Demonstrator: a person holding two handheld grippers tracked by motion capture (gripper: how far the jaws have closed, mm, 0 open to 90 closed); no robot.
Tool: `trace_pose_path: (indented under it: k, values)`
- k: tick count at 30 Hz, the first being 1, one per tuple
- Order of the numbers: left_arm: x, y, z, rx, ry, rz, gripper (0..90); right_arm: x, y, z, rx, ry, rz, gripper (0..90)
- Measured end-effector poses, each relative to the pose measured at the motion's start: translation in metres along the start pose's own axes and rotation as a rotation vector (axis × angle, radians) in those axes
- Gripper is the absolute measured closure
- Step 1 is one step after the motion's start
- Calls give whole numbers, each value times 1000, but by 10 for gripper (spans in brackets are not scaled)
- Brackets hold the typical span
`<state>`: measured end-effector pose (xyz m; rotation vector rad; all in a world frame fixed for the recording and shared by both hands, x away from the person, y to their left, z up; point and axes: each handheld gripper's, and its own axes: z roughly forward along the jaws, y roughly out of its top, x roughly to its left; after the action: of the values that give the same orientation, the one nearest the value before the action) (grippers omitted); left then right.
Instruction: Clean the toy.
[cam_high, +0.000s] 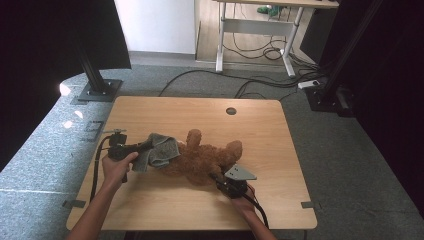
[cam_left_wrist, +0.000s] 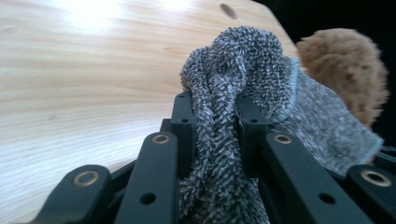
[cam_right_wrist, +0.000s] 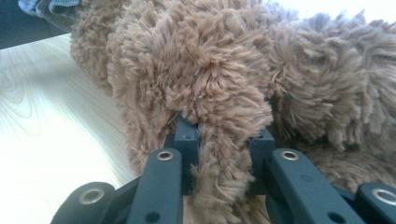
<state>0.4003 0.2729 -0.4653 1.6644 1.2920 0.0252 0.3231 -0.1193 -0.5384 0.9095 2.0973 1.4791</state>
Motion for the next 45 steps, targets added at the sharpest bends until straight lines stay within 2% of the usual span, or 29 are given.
trace_pose_path:
  k: [3,6,8,11,15,17,21,24,27,31,36,40,42,45]
  values:
    - [-12,6,5,-6,-25,20,734,-1,0,-1,0,5,3,732]
    - [-25,14,9,-30,-89,30,734,-1,-1,-1,-1,7,-2,732]
    - [-36,19,14,-22,-117,51,732,-1,-1,-1,-3,9,-7,731]
    - [-58,22,35,33,-103,128,731,-1,-1,-1,-5,11,-11,730]
    - [-82,23,53,44,-148,190,735,-1,0,-1,-3,13,-13,730]
    - [-99,25,59,38,-179,236,738,-1,0,-1,-3,16,-11,730]
    - [-133,30,74,66,-203,313,739,-2,0,-1,-4,18,-11,730]
    - [-154,35,90,90,-214,347,739,-2,0,-1,-5,18,-15,730]
    - [-169,37,110,126,-197,381,740,0,0,-1,-7,17,-25,730]
    - [-181,32,137,184,-159,409,739,-1,0,-1,-2,19,-24,730]
    - [-183,25,157,225,-163,402,735,-1,0,-1,0,19,-30,729]
    - [-180,22,161,250,-136,392,735,0,0,-1,7,20,-33,730]
    - [-178,21,158,250,-97,406,737,1,0,-1,10,18,-39,729]
    - [-172,21,153,239,-72,388,740,2,-1,-1,13,18,-32,730]
